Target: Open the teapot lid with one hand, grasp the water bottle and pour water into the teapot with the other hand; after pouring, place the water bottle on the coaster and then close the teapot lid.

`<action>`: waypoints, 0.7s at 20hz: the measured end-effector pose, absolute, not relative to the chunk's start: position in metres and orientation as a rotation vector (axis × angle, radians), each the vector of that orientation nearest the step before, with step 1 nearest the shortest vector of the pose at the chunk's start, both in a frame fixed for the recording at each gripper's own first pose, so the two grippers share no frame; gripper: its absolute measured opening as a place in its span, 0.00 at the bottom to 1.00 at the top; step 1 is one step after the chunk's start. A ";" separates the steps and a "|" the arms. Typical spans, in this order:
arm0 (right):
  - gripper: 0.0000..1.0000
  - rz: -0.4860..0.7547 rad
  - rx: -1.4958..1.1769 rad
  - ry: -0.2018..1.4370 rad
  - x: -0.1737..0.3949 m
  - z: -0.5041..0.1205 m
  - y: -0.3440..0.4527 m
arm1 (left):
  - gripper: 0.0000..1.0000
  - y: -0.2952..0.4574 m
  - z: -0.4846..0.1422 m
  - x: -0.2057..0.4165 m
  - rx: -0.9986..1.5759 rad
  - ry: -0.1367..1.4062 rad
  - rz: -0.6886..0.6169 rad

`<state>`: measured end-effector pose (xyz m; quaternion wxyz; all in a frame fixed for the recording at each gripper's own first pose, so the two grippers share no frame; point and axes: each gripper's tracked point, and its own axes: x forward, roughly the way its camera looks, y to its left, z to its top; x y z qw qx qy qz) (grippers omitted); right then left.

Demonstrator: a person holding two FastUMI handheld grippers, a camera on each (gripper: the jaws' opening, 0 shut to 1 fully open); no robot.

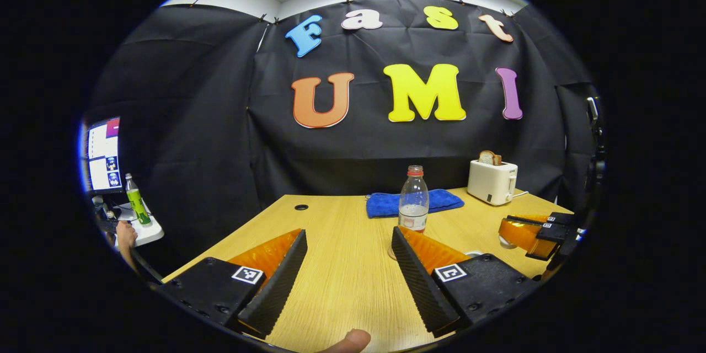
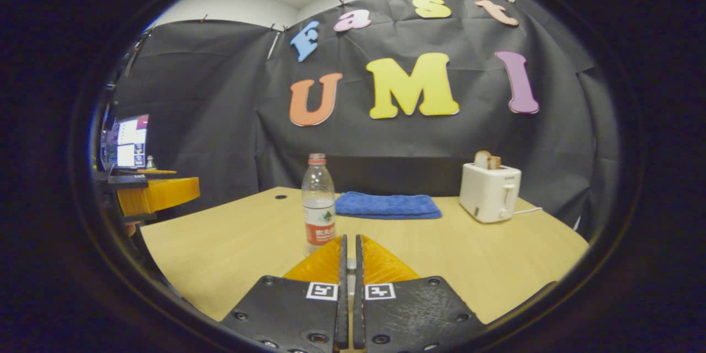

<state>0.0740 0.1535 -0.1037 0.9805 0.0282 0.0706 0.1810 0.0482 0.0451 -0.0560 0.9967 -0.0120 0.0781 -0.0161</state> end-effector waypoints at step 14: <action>0.04 0.327 0.057 0.230 0.116 -0.155 0.169 | 0.96 0.055 -0.028 0.020 -0.025 0.094 -0.063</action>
